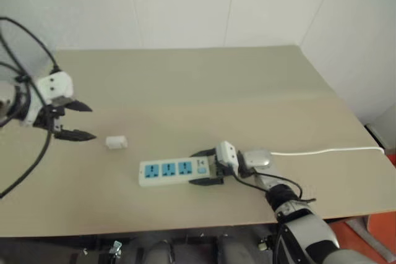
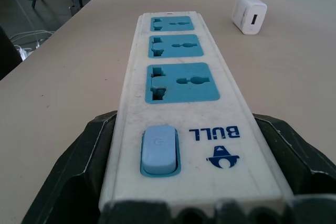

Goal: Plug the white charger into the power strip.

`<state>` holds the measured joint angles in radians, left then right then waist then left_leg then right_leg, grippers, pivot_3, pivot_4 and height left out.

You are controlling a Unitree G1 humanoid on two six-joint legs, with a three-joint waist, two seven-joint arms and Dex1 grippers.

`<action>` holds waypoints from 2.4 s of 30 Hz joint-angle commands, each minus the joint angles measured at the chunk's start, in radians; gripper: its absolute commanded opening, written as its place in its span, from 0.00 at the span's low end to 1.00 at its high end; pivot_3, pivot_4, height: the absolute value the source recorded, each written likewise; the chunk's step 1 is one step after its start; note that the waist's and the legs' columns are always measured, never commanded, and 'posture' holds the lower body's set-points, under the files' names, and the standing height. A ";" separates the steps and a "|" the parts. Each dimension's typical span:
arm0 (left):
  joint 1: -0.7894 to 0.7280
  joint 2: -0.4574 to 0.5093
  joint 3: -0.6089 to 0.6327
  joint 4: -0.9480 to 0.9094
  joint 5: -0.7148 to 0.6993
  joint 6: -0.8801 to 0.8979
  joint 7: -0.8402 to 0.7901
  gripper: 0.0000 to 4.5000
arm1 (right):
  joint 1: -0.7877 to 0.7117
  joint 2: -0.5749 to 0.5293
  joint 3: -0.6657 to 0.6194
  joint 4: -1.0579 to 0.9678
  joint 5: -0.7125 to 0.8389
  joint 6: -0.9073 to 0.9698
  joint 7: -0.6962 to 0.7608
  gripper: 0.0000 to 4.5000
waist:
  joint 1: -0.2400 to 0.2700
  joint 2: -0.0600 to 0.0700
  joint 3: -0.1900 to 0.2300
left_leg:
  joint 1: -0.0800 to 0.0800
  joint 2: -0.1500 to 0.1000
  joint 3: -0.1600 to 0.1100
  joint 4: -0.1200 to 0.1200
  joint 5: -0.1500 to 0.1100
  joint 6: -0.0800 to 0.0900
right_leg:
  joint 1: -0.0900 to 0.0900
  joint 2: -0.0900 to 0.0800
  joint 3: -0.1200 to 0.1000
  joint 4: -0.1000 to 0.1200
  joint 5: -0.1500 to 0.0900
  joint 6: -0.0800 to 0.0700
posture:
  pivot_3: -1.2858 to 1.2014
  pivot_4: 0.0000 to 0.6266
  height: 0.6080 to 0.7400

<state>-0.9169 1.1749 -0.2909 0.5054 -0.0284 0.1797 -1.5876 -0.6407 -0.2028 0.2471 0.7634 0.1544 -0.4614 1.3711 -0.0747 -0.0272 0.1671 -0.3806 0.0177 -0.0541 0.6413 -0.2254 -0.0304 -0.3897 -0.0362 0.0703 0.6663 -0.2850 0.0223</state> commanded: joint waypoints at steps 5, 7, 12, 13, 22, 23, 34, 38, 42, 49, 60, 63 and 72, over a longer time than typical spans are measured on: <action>-0.147 -0.137 -0.182 0.233 0.214 -0.148 -0.027 1.00 | 0.034 0.020 0.027 -0.039 -0.031 0.037 -0.025 0.76 | -0.004 0.000 0.000 | -0.004 0.001 -0.001 0.001 0.000 0.000 | -0.004 0.001 0.000 0.002 0.000 0.000 | 0.52 0.24 1.00; -0.148 -0.166 -0.211 0.259 0.250 -0.172 -0.027 1.00 | 0.043 0.020 0.027 -0.057 -0.031 0.049 -0.033 0.76 | -0.003 0.000 0.000 | -0.004 0.001 -0.001 0.001 0.000 0.000 | -0.004 0.001 0.000 0.003 0.000 0.000 | 0.52 0.24 1.00; -0.173 -0.239 -0.220 0.318 0.326 -0.200 -0.005 1.00 | 0.060 0.012 0.026 -0.096 -0.029 0.078 -0.041 0.76 | 0.001 0.000 0.000 | -0.004 0.001 -0.001 0.002 0.000 0.000 | -0.005 0.000 0.000 0.005 0.000 0.000 | 0.52 0.24 1.00; -0.180 -0.253 -0.222 0.328 0.339 -0.203 0.000 1.00 | 0.063 0.010 0.025 -0.102 -0.028 0.084 -0.042 0.76 | 0.003 0.000 0.000 | -0.004 0.001 -0.001 0.002 0.000 0.000 | -0.005 0.000 0.000 0.006 0.000 0.000 | 0.52 0.24 1.00; -0.227 -0.344 -0.243 0.436 0.456 -0.260 0.065 1.00 | 0.082 0.000 0.026 -0.149 -0.023 0.126 -0.055 0.76 | 0.003 -0.001 0.000 | -0.005 0.000 -0.001 0.002 0.000 0.000 | -0.006 0.000 0.000 0.006 0.000 0.001 | 0.52 0.24 1.00; -0.231 -0.350 -0.248 0.451 0.473 -0.272 0.074 1.00 | 0.084 0.000 0.026 -0.154 -0.023 0.131 -0.059 0.76 | 0.002 -0.001 0.000 | -0.005 0.000 -0.001 0.002 0.000 0.000 | -0.006 0.000 0.000 0.006 0.000 0.001 | 0.52 0.24 1.00; -0.292 -0.436 -0.259 0.610 0.561 -0.326 0.174 1.00 | 0.124 -0.010 0.029 -0.209 -0.026 0.162 -0.090 0.76 | 0.007 -0.001 0.000 | -0.004 -0.001 -0.002 0.003 0.000 0.000 | -0.005 -0.001 -0.001 0.007 -0.001 0.001 | 0.52 0.24 1.00; -0.315 -0.472 -0.259 0.641 0.577 -0.337 0.196 1.00 | 0.135 -0.012 0.031 -0.226 -0.027 0.171 -0.101 0.76 | 0.008 -0.001 0.000 | -0.004 -0.001 -0.002 0.003 0.000 0.000 | -0.005 -0.001 -0.001 0.007 -0.001 0.001 | 0.52 0.24 1.00; -0.324 -0.499 -0.255 0.654 0.584 -0.346 0.195 1.00 | 0.140 -0.013 0.030 -0.235 -0.028 0.177 -0.111 0.76 | 0.008 -0.001 0.000 | -0.004 -0.001 -0.003 0.004 0.000 0.000 | -0.004 -0.001 -0.001 0.007 -0.001 0.002 | 0.52 0.24 1.00; -0.317 -0.506 -0.258 0.657 0.587 -0.363 0.163 0.80 | 0.146 -0.018 0.029 -0.244 -0.026 0.181 -0.123 0.76 | 0.008 -0.001 0.000 | -0.003 -0.001 -0.003 0.004 0.000 0.000 | -0.003 -0.001 -0.001 0.008 -0.001 0.002 | 0.52 0.24 1.00; -0.284 -0.479 -0.216 0.611 0.535 -0.370 0.094 0.23 | 0.149 -0.023 0.032 -0.249 -0.028 0.186 -0.135 0.76 | 0.006 -0.001 0.000 | -0.003 -0.001 -0.003 0.004 0.000 0.000 | -0.003 -0.001 -0.001 0.009 -0.001 0.002 | 0.52 0.24 1.00; -0.255 -0.441 -0.136 0.497 0.421 -0.345 0.005 0.23 | 0.150 -0.026 0.032 -0.252 -0.025 0.187 -0.133 0.76 | 0.004 -0.001 0.000 | -0.003 -0.001 -0.003 0.004 0.000 0.000 | -0.003 -0.001 -0.001 0.009 -0.001 0.002 | 0.52 0.24 1.00; -0.128 -0.357 0.209 0.026 -0.079 -0.067 0.027 0.23 | 0.133 -0.038 0.042 -0.225 -0.022 0.168 -0.091 0.76 | 0.006 -0.002 0.000 | -0.005 -0.001 -0.003 0.004 0.000 0.000 | -0.005 -0.002 -0.001 0.008 -0.001 0.002 | 0.52 0.24 1.00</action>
<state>-1.0649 0.8314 -0.1789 0.6227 0.0099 0.0605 -1.5931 -0.5147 -0.2356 0.2614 0.5158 0.1434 -0.2936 1.2490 -0.0690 -0.0291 0.1674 -0.3851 0.0165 -0.0573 0.6458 -0.2253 -0.0301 -0.3940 -0.0391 0.0693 0.6752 -0.2862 0.0243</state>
